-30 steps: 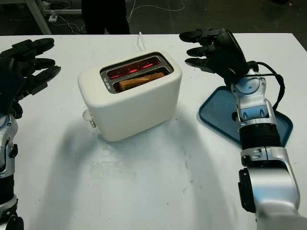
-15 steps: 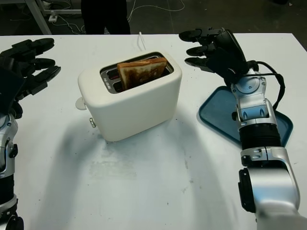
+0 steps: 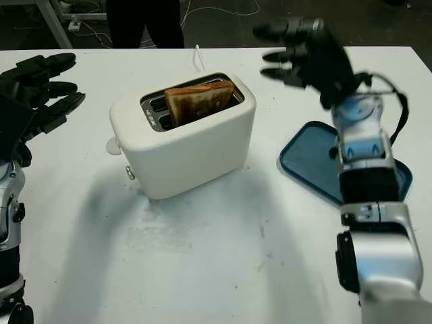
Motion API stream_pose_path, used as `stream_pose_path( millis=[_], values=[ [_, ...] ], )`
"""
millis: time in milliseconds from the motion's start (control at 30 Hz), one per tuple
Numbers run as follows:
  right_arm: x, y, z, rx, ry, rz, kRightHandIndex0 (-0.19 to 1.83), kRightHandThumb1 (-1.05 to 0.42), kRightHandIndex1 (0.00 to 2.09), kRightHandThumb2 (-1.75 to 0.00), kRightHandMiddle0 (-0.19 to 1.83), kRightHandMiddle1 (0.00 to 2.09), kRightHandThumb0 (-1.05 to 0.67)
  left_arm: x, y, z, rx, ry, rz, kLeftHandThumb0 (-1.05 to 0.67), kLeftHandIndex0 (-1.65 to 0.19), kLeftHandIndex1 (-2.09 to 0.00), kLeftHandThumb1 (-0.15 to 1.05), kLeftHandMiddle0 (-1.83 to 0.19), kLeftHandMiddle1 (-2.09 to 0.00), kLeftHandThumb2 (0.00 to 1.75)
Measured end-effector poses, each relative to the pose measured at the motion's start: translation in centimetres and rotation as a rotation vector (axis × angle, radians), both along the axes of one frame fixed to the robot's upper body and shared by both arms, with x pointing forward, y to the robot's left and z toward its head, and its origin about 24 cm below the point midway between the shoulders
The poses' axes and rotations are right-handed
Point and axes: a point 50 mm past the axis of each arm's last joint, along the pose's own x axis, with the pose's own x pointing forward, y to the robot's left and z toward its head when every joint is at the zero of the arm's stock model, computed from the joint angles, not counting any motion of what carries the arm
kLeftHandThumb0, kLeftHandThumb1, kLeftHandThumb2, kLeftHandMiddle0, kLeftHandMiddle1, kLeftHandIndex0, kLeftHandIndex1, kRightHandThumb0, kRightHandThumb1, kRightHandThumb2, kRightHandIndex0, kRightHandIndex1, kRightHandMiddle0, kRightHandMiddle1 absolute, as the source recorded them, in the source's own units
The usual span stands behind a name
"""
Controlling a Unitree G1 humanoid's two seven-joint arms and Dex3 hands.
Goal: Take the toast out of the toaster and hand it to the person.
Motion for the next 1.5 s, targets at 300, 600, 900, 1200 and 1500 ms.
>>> stream_pose_path(
  millis=[300,600,900,1200,1500],
  values=[
    [-2.5,3.2,4.6,-0.168,-0.085,0.152,0.97,-0.51,0.12,0.0,0.92,0.05,-0.03,0.0,0.0,-0.1,0.002,-0.004,-0.001,-0.19,-0.67,-0.09,0.92,-0.4,-0.8,0.07],
    [-2.6,6.6,3.7,-0.43,-0.081,0.181,1.02,-0.44,0.15,0.0,0.99,0.07,-0.26,0.1,0.1,-0.3,-0.001,-0.004,0.001,-0.19,-0.66,-0.09,0.92,-0.4,-0.81,0.06],
    [-2.6,9.0,2.3,-0.624,-0.147,0.169,0.97,-0.54,0.18,-0.02,0.97,0.05,-0.58,0.1,0.1,-0.3,0.0,-0.004,0.002,-0.2,-0.67,-0.09,0.92,-0.41,-0.81,0.05],
    [-2.3,9.5,0.8,-0.657,-0.187,0.184,0.64,-0.6,0.75,-0.01,0.93,0.03,-0.58,0.1,0.0,-0.3,0.001,-0.003,0.0,-0.2,-0.67,-0.09,0.92,-0.41,-0.81,0.06],
    [-2.1,9.5,-0.5,-0.674,-0.182,0.215,0.59,-0.64,0.84,-0.01,0.92,0.03,-0.57,0.1,-0.1,-0.3,0.005,0.0,-0.003,-0.18,-0.66,-0.09,0.92,-0.4,-0.8,0.07]
  ],
)
